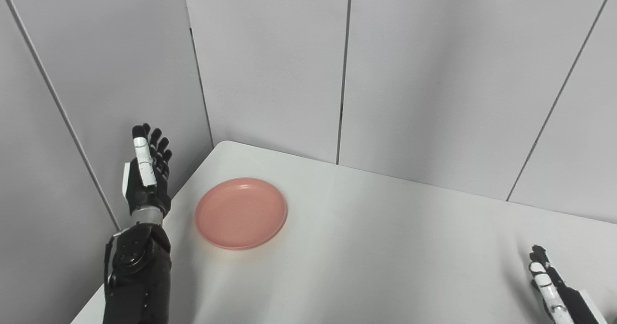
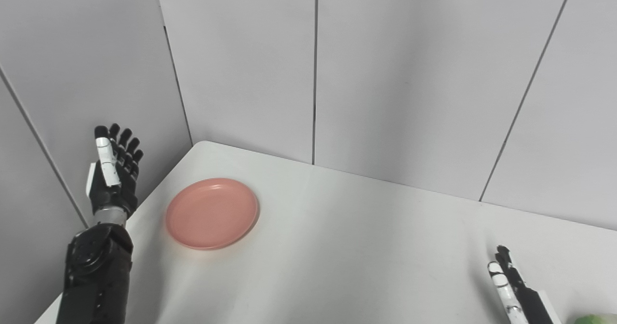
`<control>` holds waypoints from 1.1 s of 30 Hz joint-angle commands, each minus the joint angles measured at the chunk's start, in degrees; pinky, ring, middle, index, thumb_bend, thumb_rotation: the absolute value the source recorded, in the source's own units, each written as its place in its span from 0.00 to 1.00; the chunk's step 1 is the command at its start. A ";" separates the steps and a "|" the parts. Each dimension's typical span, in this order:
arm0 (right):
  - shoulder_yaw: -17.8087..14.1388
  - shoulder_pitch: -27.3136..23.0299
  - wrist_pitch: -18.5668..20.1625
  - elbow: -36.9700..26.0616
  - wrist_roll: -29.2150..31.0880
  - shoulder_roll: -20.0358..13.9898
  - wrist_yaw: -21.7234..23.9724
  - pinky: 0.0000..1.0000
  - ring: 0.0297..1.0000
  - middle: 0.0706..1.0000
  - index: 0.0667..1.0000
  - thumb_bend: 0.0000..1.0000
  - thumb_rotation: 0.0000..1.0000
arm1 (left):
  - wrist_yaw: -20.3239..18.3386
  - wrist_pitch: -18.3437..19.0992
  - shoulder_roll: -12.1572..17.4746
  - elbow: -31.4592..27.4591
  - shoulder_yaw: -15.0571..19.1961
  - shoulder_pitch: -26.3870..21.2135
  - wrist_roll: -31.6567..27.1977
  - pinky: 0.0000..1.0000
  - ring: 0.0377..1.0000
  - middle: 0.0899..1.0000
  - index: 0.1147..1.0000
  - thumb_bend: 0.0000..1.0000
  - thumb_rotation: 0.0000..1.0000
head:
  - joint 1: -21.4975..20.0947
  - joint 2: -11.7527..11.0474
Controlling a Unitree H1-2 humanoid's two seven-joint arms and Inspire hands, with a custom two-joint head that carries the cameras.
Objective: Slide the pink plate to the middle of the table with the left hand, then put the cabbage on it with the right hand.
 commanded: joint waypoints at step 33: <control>-0.42 -1.31 0.59 -2.47 0.21 -0.52 -0.48 1.00 1.00 1.00 1.00 0.24 1.00 | -3.75 -9.08 3.24 27.22 -4.85 -6.43 -2.02 1.00 1.00 1.00 1.00 0.86 0.99 | -0.39 0.77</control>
